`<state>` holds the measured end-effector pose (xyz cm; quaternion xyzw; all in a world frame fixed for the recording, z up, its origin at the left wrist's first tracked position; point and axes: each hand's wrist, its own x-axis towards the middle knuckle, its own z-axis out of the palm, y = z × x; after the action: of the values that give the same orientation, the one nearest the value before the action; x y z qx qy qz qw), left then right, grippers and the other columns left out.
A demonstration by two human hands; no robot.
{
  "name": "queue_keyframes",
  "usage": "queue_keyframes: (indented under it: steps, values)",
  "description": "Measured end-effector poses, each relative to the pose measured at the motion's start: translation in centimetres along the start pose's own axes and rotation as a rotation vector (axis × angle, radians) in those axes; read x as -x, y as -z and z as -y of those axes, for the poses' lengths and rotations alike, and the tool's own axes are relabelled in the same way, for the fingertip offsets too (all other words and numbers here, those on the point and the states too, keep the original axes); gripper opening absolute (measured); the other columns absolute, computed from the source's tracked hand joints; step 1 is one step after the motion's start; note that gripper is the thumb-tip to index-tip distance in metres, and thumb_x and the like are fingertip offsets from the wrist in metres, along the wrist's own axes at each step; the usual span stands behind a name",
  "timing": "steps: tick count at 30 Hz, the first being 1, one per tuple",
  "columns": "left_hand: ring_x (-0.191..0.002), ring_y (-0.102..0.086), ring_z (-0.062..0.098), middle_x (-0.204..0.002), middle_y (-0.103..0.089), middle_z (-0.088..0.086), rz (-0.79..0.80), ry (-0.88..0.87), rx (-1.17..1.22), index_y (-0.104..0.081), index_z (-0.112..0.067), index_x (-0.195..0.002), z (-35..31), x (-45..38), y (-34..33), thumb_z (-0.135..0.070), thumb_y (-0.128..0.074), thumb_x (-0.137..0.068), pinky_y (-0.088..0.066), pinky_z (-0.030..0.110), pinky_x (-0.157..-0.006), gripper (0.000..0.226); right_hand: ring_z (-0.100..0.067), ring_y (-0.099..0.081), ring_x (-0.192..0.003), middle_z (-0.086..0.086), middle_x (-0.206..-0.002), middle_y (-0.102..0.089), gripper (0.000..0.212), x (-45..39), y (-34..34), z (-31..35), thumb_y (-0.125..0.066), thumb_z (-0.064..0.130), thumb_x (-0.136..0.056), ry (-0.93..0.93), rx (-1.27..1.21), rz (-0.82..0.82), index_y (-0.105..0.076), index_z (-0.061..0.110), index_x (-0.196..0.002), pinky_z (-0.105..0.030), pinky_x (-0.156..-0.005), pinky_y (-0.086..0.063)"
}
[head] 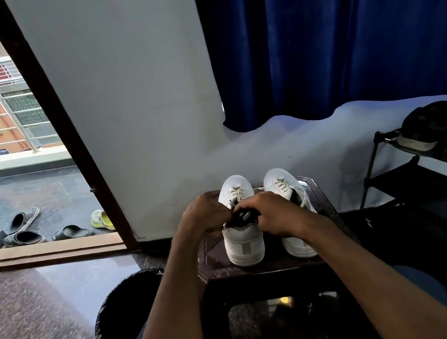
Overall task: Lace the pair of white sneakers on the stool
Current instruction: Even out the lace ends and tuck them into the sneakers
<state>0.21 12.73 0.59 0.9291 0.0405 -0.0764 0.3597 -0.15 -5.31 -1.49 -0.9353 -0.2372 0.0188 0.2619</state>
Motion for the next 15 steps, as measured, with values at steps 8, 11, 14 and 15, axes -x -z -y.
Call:
queue_keyframes:
  steps: [8, 11, 14, 15]
  values:
    - [-0.07, -0.059, 0.018, -0.077, -0.066, 0.004, 0.13, 0.036, 0.136, -0.078, -0.002, -0.094, 0.04, 0.45, 0.14, -0.031, -0.086, -0.066, -0.054, 0.033, -0.067, 0.041, -0.004, -0.072, -0.084, 0.006, -0.089, -0.079, 0.015, 0.44, 0.31, -0.58, -0.08, 0.013, -0.085, -0.035, -0.198, -0.242, -0.083, 0.022, -0.097, -0.017, -0.077, -0.052]
    - [-0.075, -0.06, 0.022, -0.09, -0.068, 0.012, 0.161, 0.058, 0.185, -0.075, 0.0, -0.103, -0.01, 0.58, 0.37, -0.031, -0.082, -0.06, -0.056, 0.038, -0.073, 0.054, -0.002, -0.069, -0.077, 0.008, -0.082, -0.078, 0.011, 0.06, -0.01, -0.7, -0.084, 0.014, -0.079, -0.065, -0.198, -0.275, -0.085, 0.023, -0.086, -0.013, -0.066, -0.042]
    - [-0.082, -0.064, 0.025, -0.101, -0.072, 0.018, 0.2, 0.076, 0.214, -0.072, 0.002, -0.109, 0.05, 0.83, 0.86, -0.031, -0.086, -0.062, -0.059, 0.047, -0.084, 0.059, -0.005, -0.069, -0.085, 0.006, -0.088, -0.079, 0.016, -0.02, 0.0, -0.51, -0.078, 0.012, -0.084, -0.092, -0.19, -0.194, -0.085, 0.024, -0.092, -0.022, -0.074, -0.049]
    - [-0.082, -0.062, 0.025, -0.096, -0.07, 0.016, 0.209, 0.055, 0.203, -0.071, 0.003, -0.109, 0.0, 0.88, 0.82, -0.029, -0.088, -0.066, -0.059, 0.047, -0.084, 0.056, -0.006, -0.069, -0.089, 0.007, -0.092, -0.079, 0.022, 0.07, 0.07, -0.32, -0.073, 0.008, -0.086, -0.101, -0.177, -0.139, -0.085, 0.024, -0.096, -0.023, -0.08, -0.051]
